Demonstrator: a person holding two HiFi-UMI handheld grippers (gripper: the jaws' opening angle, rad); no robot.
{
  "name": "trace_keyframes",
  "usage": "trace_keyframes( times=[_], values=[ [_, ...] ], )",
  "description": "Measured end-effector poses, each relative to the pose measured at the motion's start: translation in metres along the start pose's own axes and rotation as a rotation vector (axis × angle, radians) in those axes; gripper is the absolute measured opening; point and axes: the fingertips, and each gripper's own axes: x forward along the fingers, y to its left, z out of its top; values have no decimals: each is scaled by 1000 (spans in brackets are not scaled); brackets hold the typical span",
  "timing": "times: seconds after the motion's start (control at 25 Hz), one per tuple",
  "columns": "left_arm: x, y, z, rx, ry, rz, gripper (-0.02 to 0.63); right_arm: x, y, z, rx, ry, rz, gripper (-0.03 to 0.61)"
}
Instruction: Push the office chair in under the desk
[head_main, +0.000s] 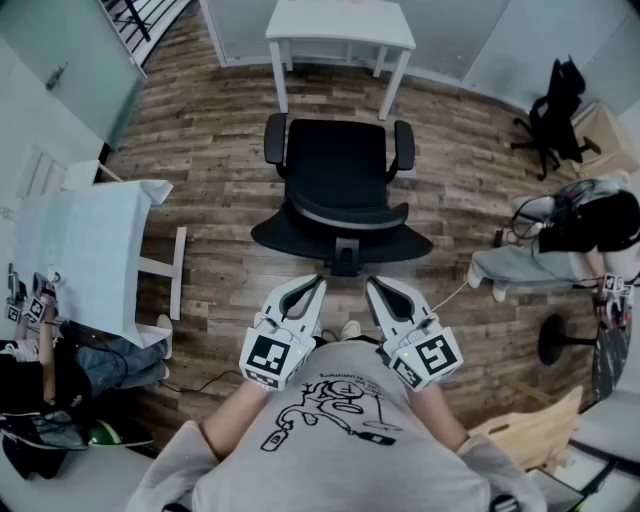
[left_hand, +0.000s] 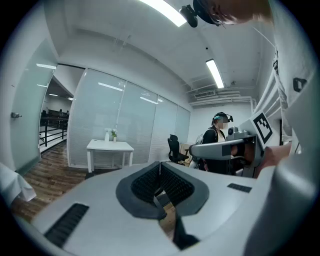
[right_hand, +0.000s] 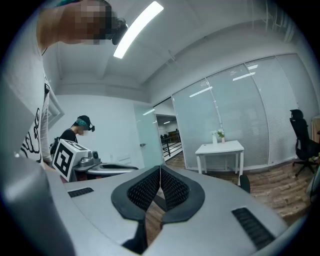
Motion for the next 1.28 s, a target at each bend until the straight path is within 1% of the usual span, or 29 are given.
trace_keyframes(
  times=[0.16, 0.28, 0.36, 0.44, 0.52, 0.6, 0.84, 0.92, 1.0, 1.04, 1.12, 1.2, 1.28],
  values=[
    [1, 0, -1, 16, -2, -2, 9, -1, 0, -3, -5, 11, -8, 37],
    [3, 5, -7, 40, 32, -7, 11, 1, -2, -4, -29, 17, -15, 38],
    [6, 10, -13, 51, 52, -8, 11, 3, -5, -6, -62, 23, -16, 38],
    [11, 16, -22, 80, 71, -3, 11, 6, -11, -14, -126, 45, -13, 40],
    [16, 23, -35, 154, 113, 3, 20, 10, -20, -28, -221, 91, -17, 41],
    [21, 29, -52, 253, 171, 1, 74, 13, -30, -42, -308, 144, -25, 41],
    [41, 51, -108, 516, 343, -26, 112, 22, -59, -87, -514, 321, -22, 52],
    [48, 60, -126, 605, 408, -44, 133, 27, -67, -104, -586, 386, -4, 86],
    [56, 70, -148, 717, 485, -66, 158, 31, -77, -119, -641, 444, 11, 125],
    [60, 75, -159, 780, 522, -75, 178, 33, -82, -126, -662, 469, 17, 130],
    [67, 87, -180, 893, 586, -89, 195, 36, -93, -141, -703, 525, 32, 147],
    [72, 97, -199, 957, 639, -107, 207, 38, -104, -160, -747, 589, 44, 159],
    [76, 105, -216, 991, 682, -131, 219, 40, -114, -181, -791, 652, 56, 170]
  ],
)
